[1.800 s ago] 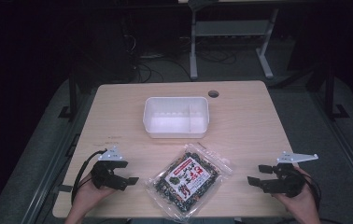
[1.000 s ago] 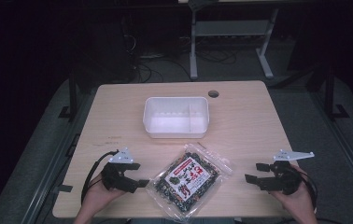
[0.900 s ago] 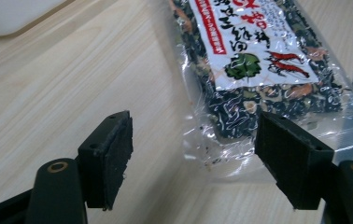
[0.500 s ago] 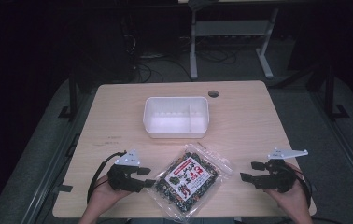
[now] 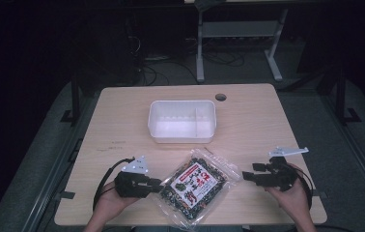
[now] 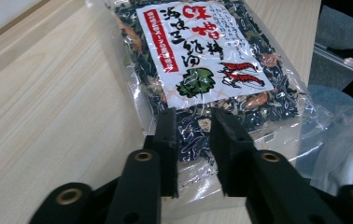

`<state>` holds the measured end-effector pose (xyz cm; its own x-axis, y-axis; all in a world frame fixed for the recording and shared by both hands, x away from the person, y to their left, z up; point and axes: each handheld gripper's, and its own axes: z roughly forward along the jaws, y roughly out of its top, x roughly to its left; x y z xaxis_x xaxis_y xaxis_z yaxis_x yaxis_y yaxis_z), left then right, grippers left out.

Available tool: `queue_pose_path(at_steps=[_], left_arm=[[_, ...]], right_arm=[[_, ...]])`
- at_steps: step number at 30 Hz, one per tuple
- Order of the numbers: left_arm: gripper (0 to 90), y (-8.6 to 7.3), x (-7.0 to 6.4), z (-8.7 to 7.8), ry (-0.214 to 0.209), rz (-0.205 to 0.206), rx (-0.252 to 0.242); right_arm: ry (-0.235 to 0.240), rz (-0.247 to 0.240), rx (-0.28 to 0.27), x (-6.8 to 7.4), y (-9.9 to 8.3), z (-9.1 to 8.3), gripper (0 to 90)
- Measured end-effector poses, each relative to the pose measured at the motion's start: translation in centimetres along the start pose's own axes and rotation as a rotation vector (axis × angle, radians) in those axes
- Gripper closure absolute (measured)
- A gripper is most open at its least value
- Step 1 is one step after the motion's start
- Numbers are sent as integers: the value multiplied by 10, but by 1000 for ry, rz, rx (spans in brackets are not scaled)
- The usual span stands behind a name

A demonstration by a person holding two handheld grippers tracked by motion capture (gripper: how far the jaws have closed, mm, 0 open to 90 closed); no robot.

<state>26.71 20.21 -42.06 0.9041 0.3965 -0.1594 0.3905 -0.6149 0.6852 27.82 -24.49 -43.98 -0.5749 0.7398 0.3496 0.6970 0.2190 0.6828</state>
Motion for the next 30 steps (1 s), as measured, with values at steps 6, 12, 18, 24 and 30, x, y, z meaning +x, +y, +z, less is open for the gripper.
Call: queue_pose_path(at_steps=[6,12,18,24,30], left_arm=[[786,1,-1,2,-8,7,7],[783,1,-1,3,-14,11,8],[765,1,0,4,-15,2,8],[744,1,1,4,-14,0,7],[711,2,1,5,-9,-2,13]], right_arm=[[10,29,36,-2,4,9,430],[24,68,75,-6,9,21,516],[50,93,126,-7,10,35,585],[63,94,156,-5,9,42,635],[61,81,167,-4,8,43,786]])
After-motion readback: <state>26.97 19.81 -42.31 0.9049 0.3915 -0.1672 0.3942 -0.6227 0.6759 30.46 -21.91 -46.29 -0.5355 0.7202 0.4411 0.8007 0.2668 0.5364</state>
